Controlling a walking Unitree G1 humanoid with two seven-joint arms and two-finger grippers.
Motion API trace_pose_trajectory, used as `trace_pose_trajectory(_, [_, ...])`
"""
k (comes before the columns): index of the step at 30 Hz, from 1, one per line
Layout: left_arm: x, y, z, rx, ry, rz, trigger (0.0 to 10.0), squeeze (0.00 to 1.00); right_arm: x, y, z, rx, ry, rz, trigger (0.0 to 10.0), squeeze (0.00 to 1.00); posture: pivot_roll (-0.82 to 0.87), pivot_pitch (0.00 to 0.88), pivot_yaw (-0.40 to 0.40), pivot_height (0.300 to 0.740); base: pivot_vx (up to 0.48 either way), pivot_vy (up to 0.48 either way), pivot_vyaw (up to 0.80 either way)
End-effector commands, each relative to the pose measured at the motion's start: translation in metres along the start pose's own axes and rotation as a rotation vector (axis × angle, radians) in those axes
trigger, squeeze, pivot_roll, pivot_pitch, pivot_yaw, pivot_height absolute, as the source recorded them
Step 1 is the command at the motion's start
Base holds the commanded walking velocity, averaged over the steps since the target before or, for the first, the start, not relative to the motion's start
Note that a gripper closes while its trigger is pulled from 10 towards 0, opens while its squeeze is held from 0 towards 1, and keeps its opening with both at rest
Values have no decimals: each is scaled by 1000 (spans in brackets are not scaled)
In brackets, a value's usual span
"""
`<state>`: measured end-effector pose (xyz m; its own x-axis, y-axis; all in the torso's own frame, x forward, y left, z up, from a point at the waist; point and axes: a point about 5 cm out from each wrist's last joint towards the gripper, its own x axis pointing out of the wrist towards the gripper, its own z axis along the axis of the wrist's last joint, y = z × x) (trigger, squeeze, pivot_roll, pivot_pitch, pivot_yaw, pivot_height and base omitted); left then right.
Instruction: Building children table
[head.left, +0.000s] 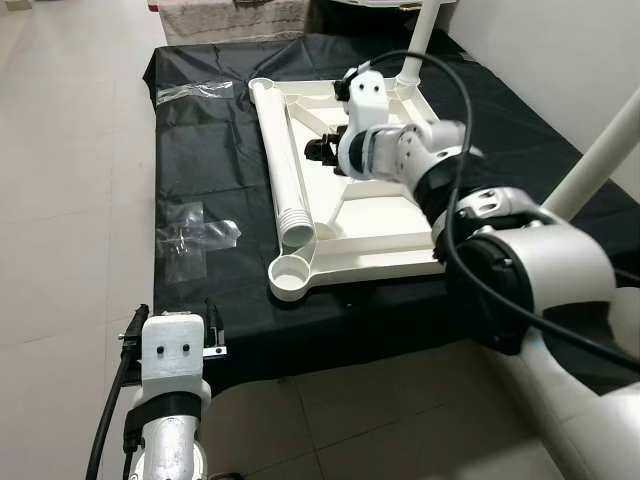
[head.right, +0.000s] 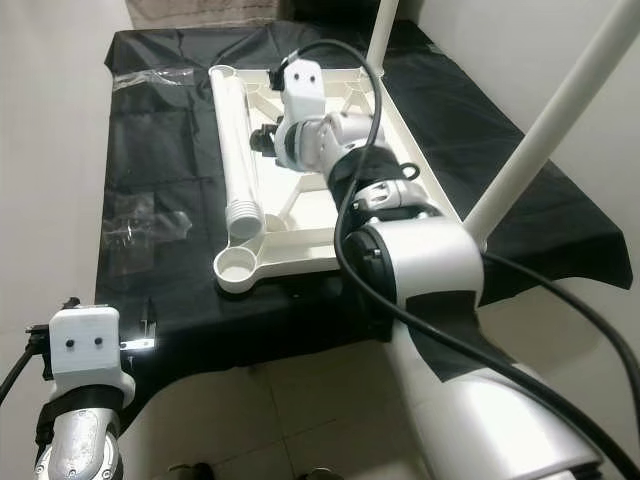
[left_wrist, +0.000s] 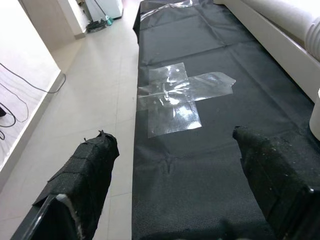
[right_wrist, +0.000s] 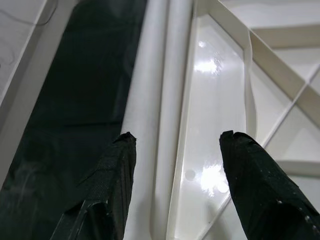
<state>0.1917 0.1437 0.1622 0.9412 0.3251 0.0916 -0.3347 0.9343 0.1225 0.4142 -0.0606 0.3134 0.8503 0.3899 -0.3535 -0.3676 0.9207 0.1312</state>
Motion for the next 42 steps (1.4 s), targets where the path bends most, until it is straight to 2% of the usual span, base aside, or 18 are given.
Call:
trace_pose_trajectory(1, [-2,-3,-5,-20,37,12,10000,0,1,5,-5,-55,59,17,10000,0,15,189,-105,740,0,0,0])
trace_pose_trajectory(2, [-1,-3,-5,-19,38,10,10000,0,2,8,-9,-75,87,50,10000,1000,19,187,-104,740,0,0,0])
trace_pose_trajectory(3, [-1,-3,-5,-19,38,10,10000,0,2,8,-9,-75,87,50,10000,1000,19,187,-104,740,0,0,0])
trace_pose_trajectory(7, [0,-3,-6,-15,40,8,10000,0,3,17,-24,-74,213,101,10000,1000,23,186,-99,740,0,0,0])
trace_pose_trajectory(10, [0,-3,-7,-14,39,7,10000,0,3,16,-24,-56,221,96,10000,1000,23,186,-99,740,0,0,0])
trace_pose_trajectory(11, [0,-3,-6,-14,38,8,10000,0,1,18,-25,-18,239,120,10000,0,20,183,-100,740,0,0,0])
trace_pose_trajectory(14, [0,-2,-7,-11,38,9,10000,0,0,19,-25,37,250,161,10000,0,20,183,-102,740,0,0,0])
trace_pose_trajectory(20, [0,-4,-7,-14,40,8,10000,0,-2,16,-33,-7,329,196,10000,0,16,186,-101,740,0,0,0])
trace_pose_trajectory(24, [0,-5,-8,-15,44,8,10000,0,-1,15,-42,2,371,184,10000,0,16,186,-101,740,0,0,0])
trace_pose_trajectory(42, [-2,-5,-7,-18,44,10,10000,0,6,20,-64,36,431,173,10000,0,17,184,-105,740,0,0,0])
